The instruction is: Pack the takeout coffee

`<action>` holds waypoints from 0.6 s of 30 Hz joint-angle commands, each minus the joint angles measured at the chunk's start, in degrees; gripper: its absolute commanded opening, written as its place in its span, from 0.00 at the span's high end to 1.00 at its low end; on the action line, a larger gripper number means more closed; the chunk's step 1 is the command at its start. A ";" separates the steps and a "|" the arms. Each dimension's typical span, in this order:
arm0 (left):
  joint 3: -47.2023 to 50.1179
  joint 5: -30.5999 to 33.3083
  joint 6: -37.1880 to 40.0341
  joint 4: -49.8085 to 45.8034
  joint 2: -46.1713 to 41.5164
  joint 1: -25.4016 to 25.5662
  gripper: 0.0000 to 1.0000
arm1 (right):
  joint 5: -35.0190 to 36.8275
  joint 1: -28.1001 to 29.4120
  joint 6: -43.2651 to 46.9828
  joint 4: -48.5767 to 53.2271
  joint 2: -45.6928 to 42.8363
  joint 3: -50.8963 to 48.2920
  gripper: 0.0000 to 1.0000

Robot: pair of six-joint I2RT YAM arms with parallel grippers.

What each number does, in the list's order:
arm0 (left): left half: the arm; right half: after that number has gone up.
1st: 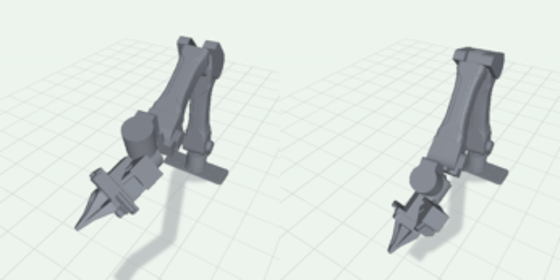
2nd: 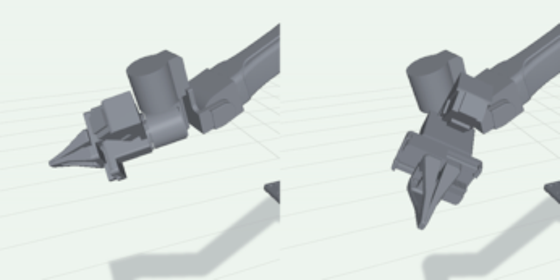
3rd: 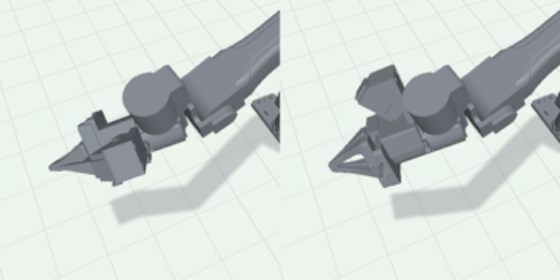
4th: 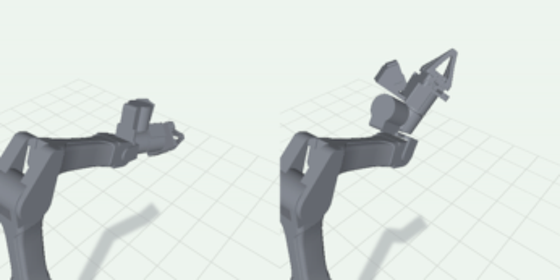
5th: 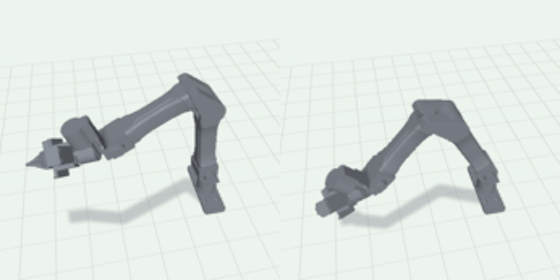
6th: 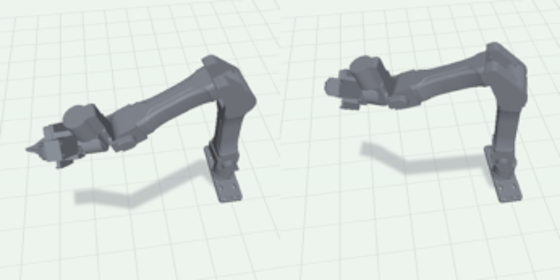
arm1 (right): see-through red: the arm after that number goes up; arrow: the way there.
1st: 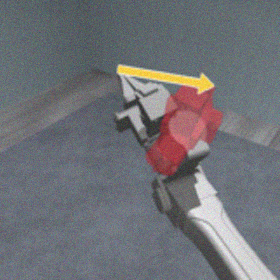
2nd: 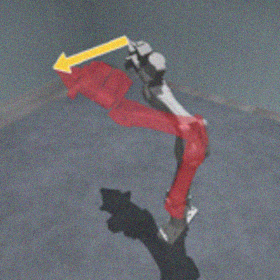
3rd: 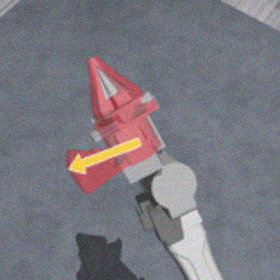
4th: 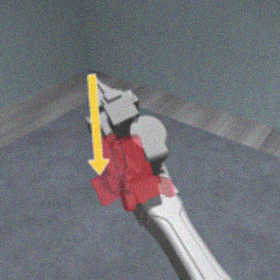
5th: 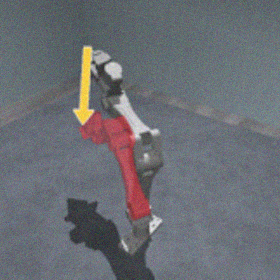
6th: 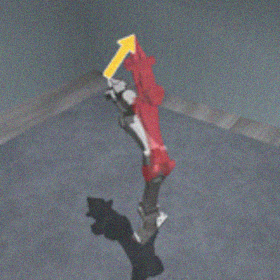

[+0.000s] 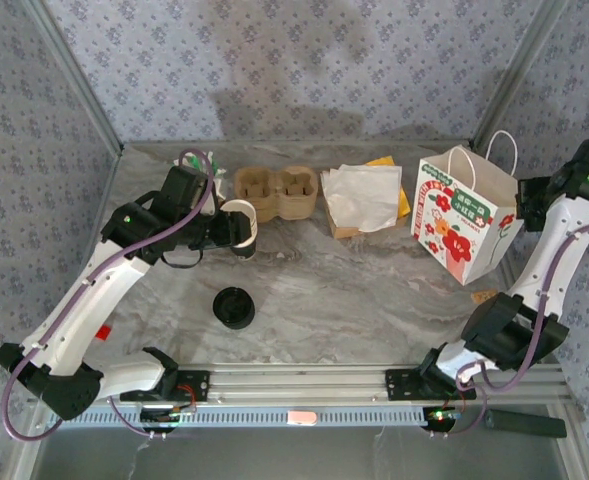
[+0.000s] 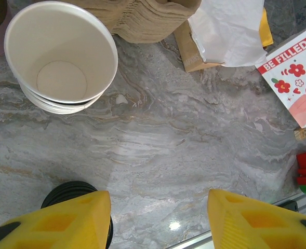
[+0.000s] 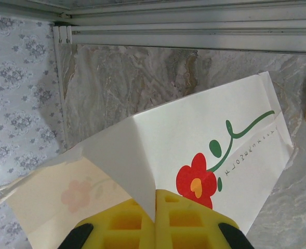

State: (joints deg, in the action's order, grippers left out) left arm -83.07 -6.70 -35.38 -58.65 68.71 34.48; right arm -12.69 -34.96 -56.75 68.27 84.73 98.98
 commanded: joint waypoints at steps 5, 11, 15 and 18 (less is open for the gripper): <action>-0.69 -0.70 0.72 -0.40 0.94 -0.49 0.48 | 1.64 -0.16 -4.82 -3.97 2.85 0.72 1.00; -1.55 -0.68 0.41 -0.41 2.26 -0.53 0.48 | 1.88 3.04 -6.90 -6.89 4.33 -0.39 1.00; -2.18 -0.68 0.14 -0.57 2.83 -0.47 0.48 | 2.30 6.68 -7.54 -7.23 5.45 1.23 1.00; -2.71 -0.35 -0.09 -0.89 3.01 -0.51 0.48 | 3.48 9.28 -8.93 -7.60 5.07 1.41 0.98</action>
State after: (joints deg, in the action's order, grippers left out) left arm -83.09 -6.68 -35.42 -58.70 71.70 34.48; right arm -10.96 -27.42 -63.26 61.12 90.15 98.59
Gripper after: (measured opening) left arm 0.519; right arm 0.052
